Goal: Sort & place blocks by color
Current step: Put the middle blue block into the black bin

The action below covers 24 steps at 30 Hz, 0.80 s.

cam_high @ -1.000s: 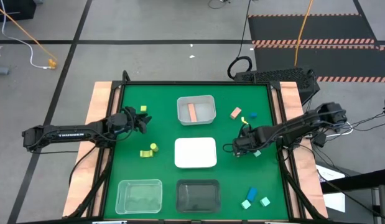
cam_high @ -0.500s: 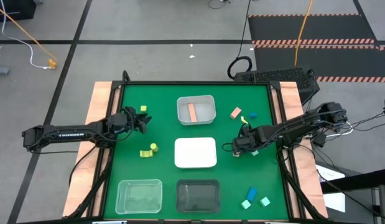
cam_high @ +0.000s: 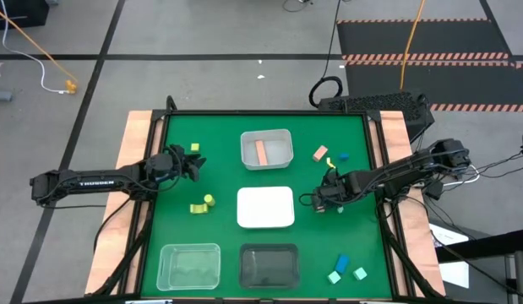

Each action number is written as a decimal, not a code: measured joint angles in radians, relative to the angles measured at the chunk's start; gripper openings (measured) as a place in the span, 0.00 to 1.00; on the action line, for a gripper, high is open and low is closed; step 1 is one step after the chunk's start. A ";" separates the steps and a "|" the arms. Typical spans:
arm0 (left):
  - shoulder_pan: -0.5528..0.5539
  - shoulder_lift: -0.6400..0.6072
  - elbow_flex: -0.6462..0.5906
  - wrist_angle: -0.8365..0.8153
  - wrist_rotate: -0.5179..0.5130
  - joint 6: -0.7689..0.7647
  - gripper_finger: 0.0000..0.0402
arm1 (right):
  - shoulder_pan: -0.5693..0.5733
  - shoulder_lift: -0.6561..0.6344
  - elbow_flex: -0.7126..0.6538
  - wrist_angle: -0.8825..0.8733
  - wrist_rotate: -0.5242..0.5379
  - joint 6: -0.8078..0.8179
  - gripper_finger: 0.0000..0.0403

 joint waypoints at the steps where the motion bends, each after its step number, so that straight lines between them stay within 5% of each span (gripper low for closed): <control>1: 0.000 0.000 0.000 0.000 0.000 0.001 0.44 | 0.000 0.002 0.001 -0.008 -0.001 -0.006 0.31; 13: 0.000 0.000 0.000 0.000 0.000 0.001 0.44 | 0.000 -0.087 -0.004 -0.077 -0.023 -0.049 0.27; 24: 0.000 0.000 0.000 0.000 0.000 0.000 0.44 | -0.001 -0.197 -0.002 -0.083 0.073 -0.048 0.09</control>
